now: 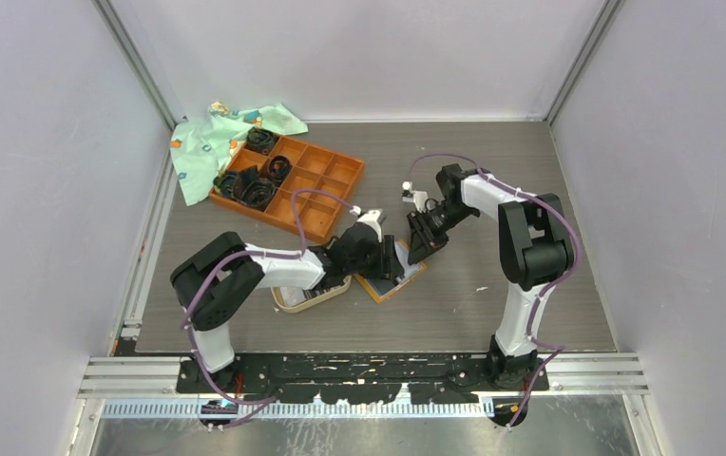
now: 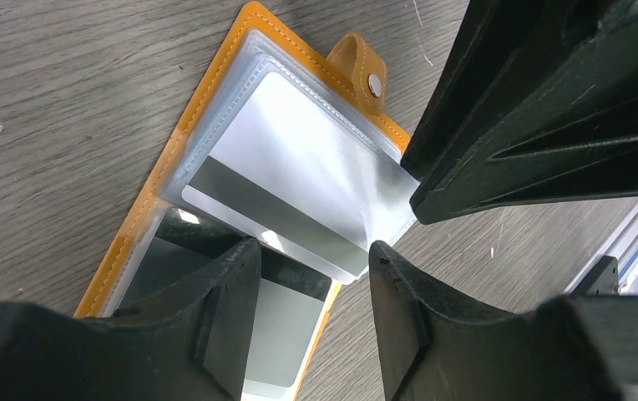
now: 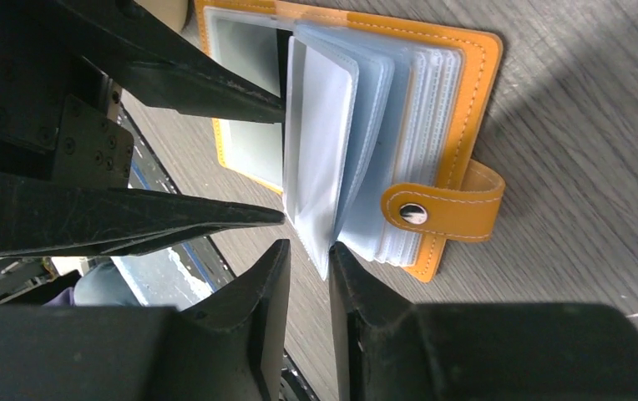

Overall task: Put the credit cards into the card holder
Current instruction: Turn over the card slot in the card holder.

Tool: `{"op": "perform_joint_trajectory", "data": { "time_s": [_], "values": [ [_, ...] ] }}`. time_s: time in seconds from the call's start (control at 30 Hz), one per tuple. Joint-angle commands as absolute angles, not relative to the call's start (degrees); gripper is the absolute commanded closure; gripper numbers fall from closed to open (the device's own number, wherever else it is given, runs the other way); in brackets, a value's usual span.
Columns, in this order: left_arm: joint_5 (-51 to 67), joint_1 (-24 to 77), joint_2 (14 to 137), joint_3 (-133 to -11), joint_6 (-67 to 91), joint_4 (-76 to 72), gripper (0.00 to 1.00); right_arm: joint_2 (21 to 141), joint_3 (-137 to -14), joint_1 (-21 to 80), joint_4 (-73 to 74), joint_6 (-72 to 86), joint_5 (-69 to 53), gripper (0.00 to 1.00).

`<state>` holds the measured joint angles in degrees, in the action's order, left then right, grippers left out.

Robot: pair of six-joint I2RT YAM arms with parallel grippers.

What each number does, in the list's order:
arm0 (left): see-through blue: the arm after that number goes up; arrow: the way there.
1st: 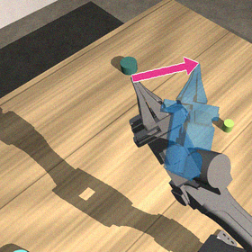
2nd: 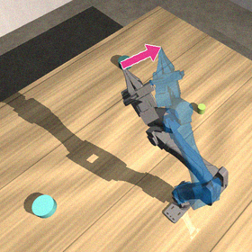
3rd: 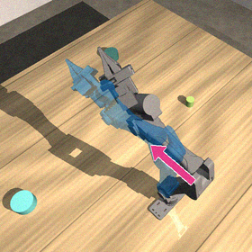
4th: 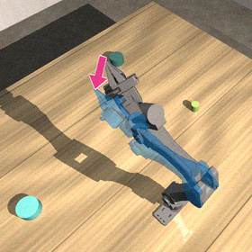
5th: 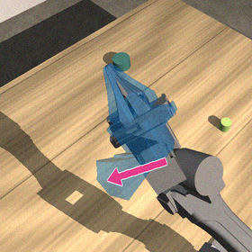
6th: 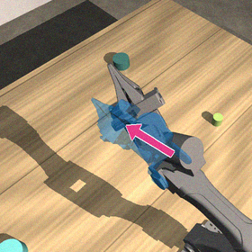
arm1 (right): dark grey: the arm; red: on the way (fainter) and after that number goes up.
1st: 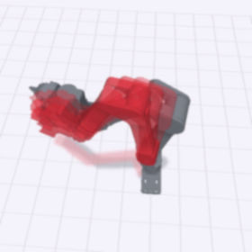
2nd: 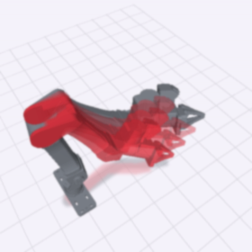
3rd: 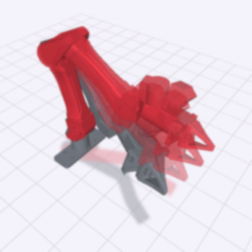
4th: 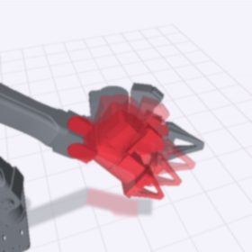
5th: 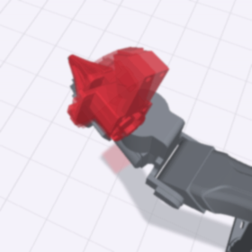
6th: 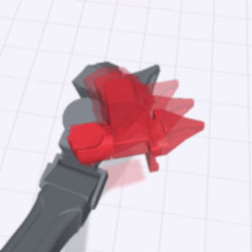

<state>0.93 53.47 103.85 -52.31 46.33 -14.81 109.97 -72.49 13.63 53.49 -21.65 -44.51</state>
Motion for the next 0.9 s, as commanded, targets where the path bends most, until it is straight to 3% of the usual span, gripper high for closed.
{"op": "perform_joint_trajectory", "data": {
  "time_s": [0.0, 0.63, 0.73, 0.87],
  "values": [
    [2.21, 53.24, 101.24, -50.75, 46.67, -19.23, 0.48, 110.65, -74.73, 13.64, 55.1, -21.15, -49.08, 0.71],
    [3.51, 52.93, 97.23, -44.56, 47.37, -27.14, 0.43, 114.41, -75.77, 13.62, 57.79, -21.19, -55.05, 0.71],
    [3.6, 52.91, 97.31, -44.49, 47.46, -27.41, 0.44, 114.03, -75.5, 13.59, 56.66, -20.45, -53.23, 0.76],
    [3.6, 52.9, 97.19, -44.26, 47.46, -27.51, 0.44, 110.4, -73.26, 13.61, 51.17, -17.3, -44.8, 0.74]
  ]
}}
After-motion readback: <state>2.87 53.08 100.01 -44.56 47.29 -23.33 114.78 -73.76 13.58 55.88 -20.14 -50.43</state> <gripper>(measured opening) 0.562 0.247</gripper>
